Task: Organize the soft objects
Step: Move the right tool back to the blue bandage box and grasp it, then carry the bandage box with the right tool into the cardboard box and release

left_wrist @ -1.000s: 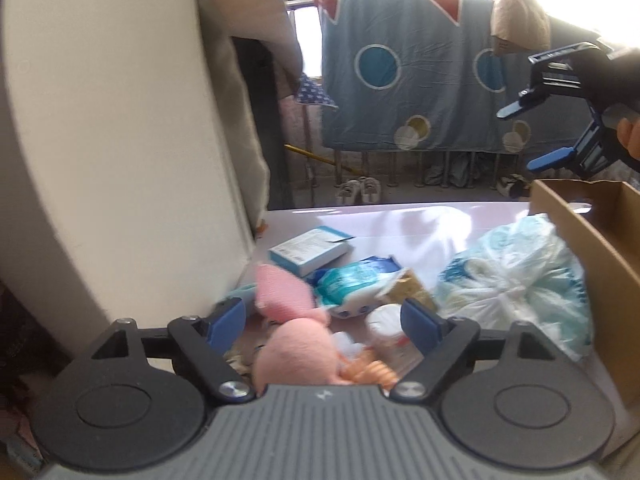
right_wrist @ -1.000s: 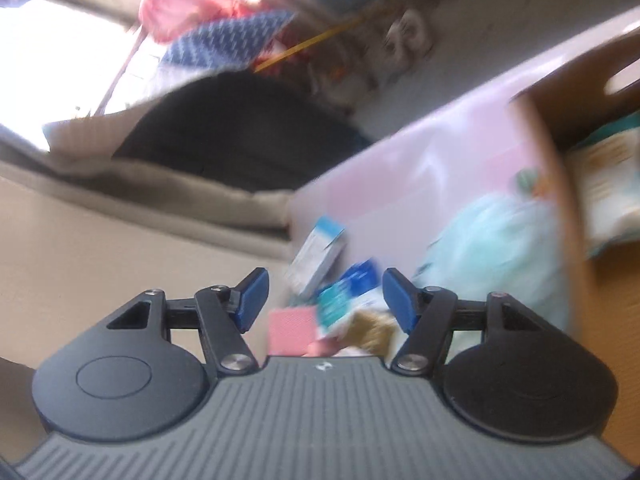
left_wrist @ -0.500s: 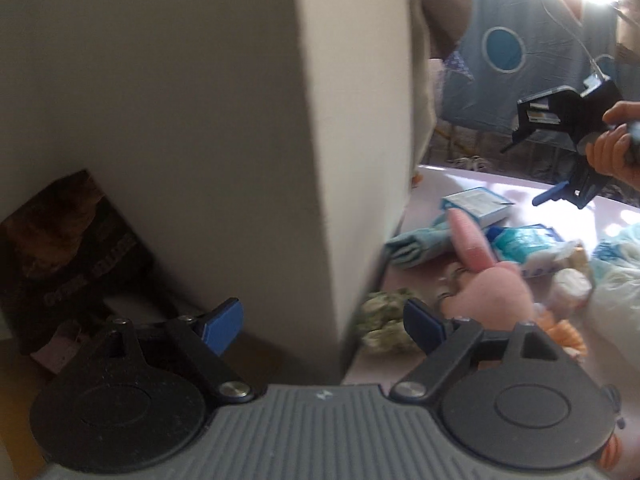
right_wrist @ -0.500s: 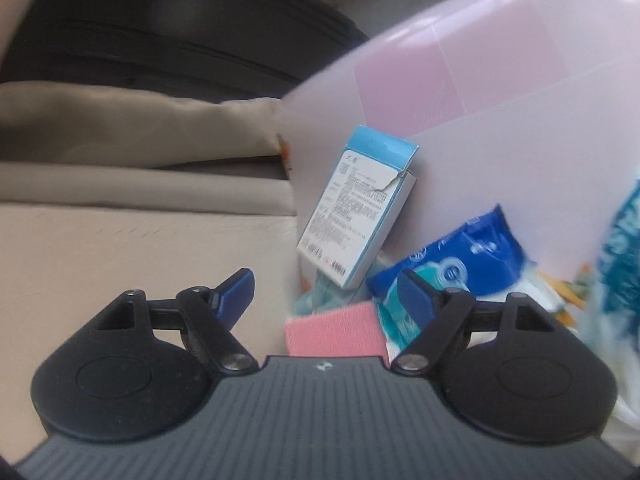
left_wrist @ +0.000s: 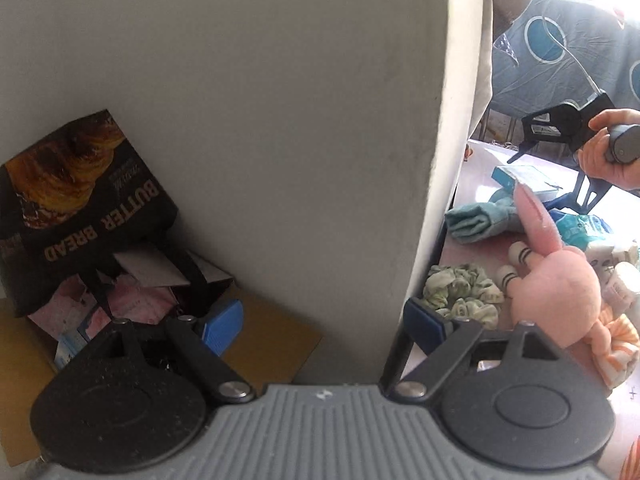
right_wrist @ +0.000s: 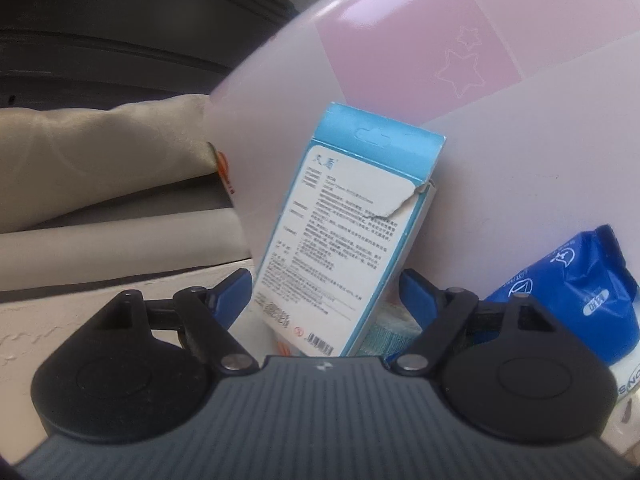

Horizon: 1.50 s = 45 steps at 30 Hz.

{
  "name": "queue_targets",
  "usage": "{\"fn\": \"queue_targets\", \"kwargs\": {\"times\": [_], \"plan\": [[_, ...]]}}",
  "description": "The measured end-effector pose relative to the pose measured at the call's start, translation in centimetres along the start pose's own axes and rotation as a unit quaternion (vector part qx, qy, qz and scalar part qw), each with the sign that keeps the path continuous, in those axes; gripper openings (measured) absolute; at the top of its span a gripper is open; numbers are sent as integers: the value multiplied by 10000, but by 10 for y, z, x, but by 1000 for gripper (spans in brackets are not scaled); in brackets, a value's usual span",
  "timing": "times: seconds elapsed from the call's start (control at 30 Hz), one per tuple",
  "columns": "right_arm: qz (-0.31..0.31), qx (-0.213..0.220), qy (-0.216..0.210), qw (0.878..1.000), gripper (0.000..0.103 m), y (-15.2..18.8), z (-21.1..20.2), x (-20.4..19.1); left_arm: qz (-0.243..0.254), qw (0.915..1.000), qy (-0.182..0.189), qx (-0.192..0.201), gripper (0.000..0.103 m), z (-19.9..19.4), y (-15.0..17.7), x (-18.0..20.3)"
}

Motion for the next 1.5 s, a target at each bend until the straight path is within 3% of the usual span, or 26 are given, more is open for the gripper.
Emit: {"fn": "queue_targets", "kwargs": {"times": [0.1,0.33,0.4,0.63,0.8,1.07,1.3,1.43,1.5], "plan": [[239,140,-160,9995,56,0,3,9,-21,10000,18,-47,89,5,2,-1],[542,360,-631,9959,33,2,-10,21,-48,10000,8,-61,89,7,3,-3],[497,433,-746,9950,19,1,-19,18,-56,10000,15,-43,89,5,2,-2],[40,647,-782,9948,19,6,-74,20,-106,9995,275,100,89,-14,-3,11],[-612,559,-934,9922,19,31,-125,30,-97,9956,908,192,89,-33,-7,43],[-1009,493,-1214,9862,19,86,-225,101,274,9856,1664,124,89,-63,5,109],[-1091,1300,-1295,9769,19,98,-349,181,729,9796,1858,228,89,-88,12,155],[-1050,1990,-894,9703,19,89,-425,240,901,9770,1918,236,89,-95,16,174],[-1039,2202,-465,9688,19,79,-450,277,981,9759,1938,205,89,-94,17,183]]}}
Point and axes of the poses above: each gripper's, at about its wrist camera, not at the fingertips, and z roughly the way its jaws point, x to its right, y to its underside, the point moved 8 cm from there along z, roughly the way its jaws point, and after that the axes turned 6 degrees about -z, right-handed, at the moved point
